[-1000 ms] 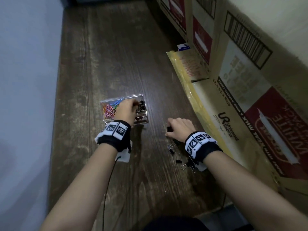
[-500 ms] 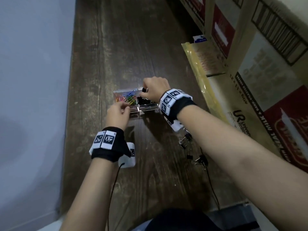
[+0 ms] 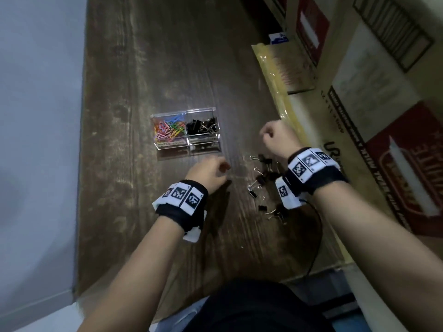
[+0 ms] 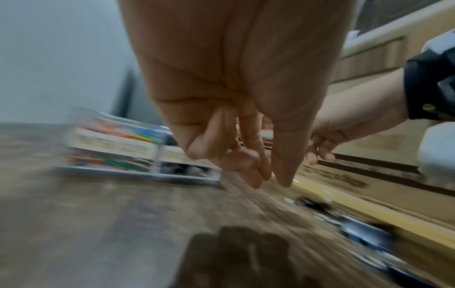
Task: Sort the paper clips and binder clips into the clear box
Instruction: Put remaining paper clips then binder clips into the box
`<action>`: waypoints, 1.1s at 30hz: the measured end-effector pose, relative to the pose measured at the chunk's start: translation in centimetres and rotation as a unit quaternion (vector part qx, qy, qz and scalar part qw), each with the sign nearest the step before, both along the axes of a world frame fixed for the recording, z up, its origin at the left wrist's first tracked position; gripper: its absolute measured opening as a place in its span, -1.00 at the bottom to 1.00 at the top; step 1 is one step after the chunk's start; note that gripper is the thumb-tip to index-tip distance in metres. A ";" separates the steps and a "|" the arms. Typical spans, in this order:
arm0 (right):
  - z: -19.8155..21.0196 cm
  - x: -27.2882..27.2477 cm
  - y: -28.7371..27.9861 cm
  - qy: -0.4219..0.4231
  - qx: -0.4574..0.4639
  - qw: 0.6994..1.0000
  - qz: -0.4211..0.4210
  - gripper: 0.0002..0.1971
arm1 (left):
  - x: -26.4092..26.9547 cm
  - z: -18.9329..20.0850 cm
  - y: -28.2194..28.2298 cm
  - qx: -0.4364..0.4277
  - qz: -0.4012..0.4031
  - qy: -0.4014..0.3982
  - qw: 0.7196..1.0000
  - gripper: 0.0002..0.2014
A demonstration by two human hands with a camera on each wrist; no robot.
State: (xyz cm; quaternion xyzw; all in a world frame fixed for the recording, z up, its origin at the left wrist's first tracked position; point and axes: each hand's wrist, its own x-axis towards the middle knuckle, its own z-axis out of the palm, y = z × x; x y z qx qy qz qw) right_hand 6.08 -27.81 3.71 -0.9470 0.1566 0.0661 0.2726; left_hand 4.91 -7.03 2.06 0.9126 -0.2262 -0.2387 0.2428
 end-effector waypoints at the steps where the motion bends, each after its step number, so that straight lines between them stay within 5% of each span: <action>1: -0.6 -1.6 -0.9 0.026 0.000 1.000 -0.014 -0.76 | -0.4 -0.3 -1.3 0.006 -0.030 0.005 1.000 -0.68; 7: -2.2 -6.6 -1.8 0.030 -0.018 0.999 -0.022 -0.76 | -3.1 -2.3 -7.1 0.132 -0.076 -0.050 0.987 -0.25; 10: -2.5 -7.1 -1.0 0.031 -0.058 0.998 -0.002 -0.78 | -3.9 -3.5 -8.0 0.119 -0.052 -0.077 0.989 -0.34; 15: -3.2 -7.6 -1.2 0.078 -0.070 0.990 -0.092 -0.77 | -4.2 -3.8 -9.0 0.077 -0.050 -0.109 0.990 -0.45; 19: -4.0 -8.1 -0.6 0.068 -0.054 0.995 -0.058 -0.69 | -2.8 -3.9 -8.5 0.004 -0.031 -0.044 0.999 -0.58; 23: -4.1 -7.9 -0.6 0.051 -0.018 0.995 -0.088 -0.69 | -0.9 -3.2 -7.1 -0.138 0.113 0.108 0.978 -0.80; 25: -4.0 -7.8 -0.5 0.051 -0.001 0.992 -0.112 -0.64 | -0.1 -2.9 -7.0 -0.145 0.133 0.110 0.974 -0.89; 30: -3.6 -7.6 -0.4 0.101 -0.028 0.987 -0.125 -0.48 | 0.3 -2.9 -8.6 0.034 -0.076 -0.019 0.996 -0.69; 33: -3.4 -7.6 -1.0 0.123 -0.001 0.981 -0.149 -0.48 | 0.3 -3.3 -9.4 0.058 -0.119 -0.025 0.991 -0.56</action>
